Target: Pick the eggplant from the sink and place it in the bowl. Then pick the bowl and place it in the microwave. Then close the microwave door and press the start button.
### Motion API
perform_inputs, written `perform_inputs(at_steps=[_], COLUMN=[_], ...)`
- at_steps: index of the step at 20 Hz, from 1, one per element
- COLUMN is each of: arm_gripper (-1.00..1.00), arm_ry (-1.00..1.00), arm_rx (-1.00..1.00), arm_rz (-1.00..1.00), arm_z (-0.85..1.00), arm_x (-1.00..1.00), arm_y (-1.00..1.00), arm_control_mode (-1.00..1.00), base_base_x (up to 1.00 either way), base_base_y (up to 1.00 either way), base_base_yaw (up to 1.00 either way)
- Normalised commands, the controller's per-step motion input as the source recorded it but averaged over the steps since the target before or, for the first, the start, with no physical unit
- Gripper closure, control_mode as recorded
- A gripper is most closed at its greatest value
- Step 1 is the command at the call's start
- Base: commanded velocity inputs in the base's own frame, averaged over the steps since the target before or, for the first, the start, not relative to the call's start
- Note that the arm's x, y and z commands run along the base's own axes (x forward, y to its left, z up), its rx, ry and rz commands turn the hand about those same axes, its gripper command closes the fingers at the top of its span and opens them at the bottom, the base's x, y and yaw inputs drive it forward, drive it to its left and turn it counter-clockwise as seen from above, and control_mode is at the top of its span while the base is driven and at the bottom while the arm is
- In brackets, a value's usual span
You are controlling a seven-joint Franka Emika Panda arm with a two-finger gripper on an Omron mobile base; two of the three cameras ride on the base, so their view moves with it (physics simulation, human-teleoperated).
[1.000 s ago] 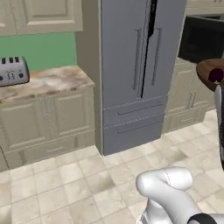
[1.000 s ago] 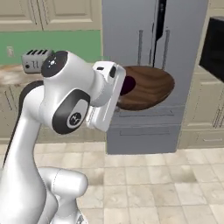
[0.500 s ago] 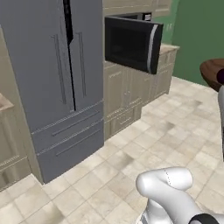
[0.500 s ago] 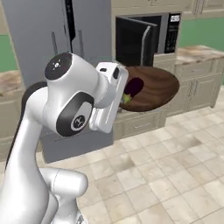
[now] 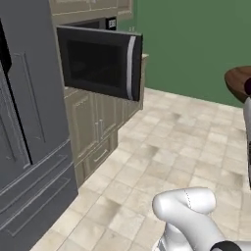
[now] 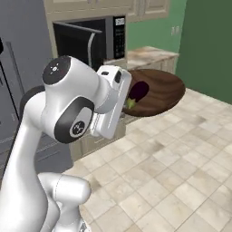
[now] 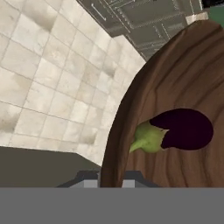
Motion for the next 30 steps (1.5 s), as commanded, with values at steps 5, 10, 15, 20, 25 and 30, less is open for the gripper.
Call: perform_inputs(at_steps=[5, 10, 15, 20, 25, 30], arm_gripper=[1.00, 1.00, 1.00, 1.00, 1.00, 1.00], arm_ry=[0.00, 0.00, 0.00, 0.00, 0.00, 0.00], arm_rx=[0.00, 0.00, 0.00, 0.00, 0.00, 0.00], arm_rz=[0.00, 0.00, 0.00, 0.00, 0.00, 0.00], arm_z=[0.00, 0.00, 0.00, 0.00, 0.00, 0.00], arm_x=[0.00, 0.00, 0.00, 0.00, 0.00, 0.00], arm_y=[0.00, 0.00, 0.00, 0.00, 0.00, 0.00], arm_control_mode=[1.00, 1.00, 1.00, 1.00, 1.00, 1.00], base_base_x=[1.00, 1.00, 0.57, 0.95, 1.00, 0.96], base_base_y=[-0.29, -0.36, -0.01, 0.00, 0.00, 0.00], base_base_yaw=[-0.49, -0.44, 0.09, 0.26, 0.23, 0.25])
